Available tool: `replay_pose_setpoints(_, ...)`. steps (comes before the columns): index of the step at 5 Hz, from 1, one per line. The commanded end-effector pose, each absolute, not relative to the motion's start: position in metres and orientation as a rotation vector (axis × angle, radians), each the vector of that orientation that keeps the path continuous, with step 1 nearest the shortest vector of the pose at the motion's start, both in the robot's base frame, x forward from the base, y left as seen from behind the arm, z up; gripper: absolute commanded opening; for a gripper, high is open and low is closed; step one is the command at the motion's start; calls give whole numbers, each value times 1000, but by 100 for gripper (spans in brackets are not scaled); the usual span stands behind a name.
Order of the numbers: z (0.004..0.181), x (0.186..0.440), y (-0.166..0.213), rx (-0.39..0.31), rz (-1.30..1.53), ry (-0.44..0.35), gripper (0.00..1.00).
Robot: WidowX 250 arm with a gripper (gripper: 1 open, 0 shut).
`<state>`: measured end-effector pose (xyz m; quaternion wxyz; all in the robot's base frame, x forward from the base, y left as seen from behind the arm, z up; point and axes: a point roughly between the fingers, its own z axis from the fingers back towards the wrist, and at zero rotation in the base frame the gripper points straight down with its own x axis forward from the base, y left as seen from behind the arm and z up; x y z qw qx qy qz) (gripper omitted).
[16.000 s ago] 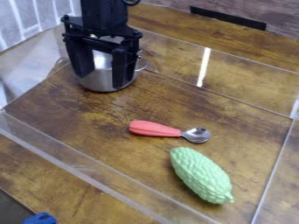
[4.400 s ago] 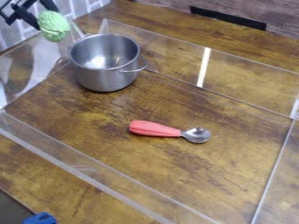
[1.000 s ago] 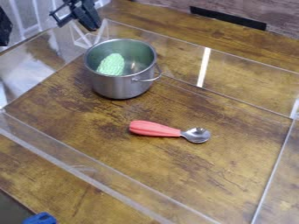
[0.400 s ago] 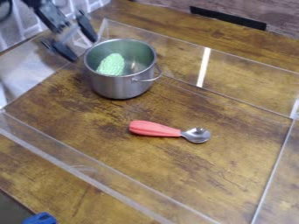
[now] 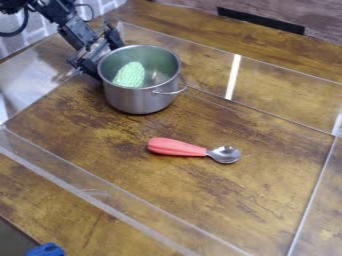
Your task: Put the green object in the silver pot
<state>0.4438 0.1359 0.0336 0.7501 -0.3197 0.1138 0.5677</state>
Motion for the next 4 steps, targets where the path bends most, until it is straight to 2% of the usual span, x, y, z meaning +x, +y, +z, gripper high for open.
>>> replay_pose_setpoints(1,79,450,137,-713,1180,167,0)
replay_pose_setpoints(3,62,443,134,-729,1168,190,0)
replay_pose_setpoints(4,62,449,137,-733,1167,199,0)
